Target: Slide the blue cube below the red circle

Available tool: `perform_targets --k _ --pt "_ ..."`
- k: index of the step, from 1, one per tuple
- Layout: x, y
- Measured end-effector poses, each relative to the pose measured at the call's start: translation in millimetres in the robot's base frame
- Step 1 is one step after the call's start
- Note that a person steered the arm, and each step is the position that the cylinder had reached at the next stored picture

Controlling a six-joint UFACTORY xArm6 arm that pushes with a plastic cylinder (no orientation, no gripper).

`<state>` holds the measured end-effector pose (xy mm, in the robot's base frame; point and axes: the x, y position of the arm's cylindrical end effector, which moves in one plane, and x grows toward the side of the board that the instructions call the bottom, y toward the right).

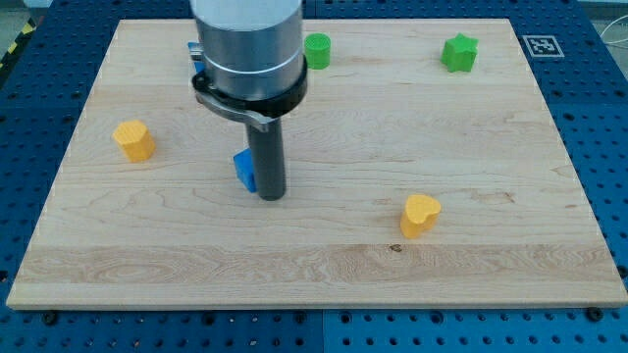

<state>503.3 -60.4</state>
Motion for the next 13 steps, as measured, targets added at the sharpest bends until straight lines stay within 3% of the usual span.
perform_targets --k 2,7,11,13 --pt "-15.9 -30.2" --pt "-129.5 -48.1" --pt "-170.9 -35.9" --pt "-171.1 22.6"
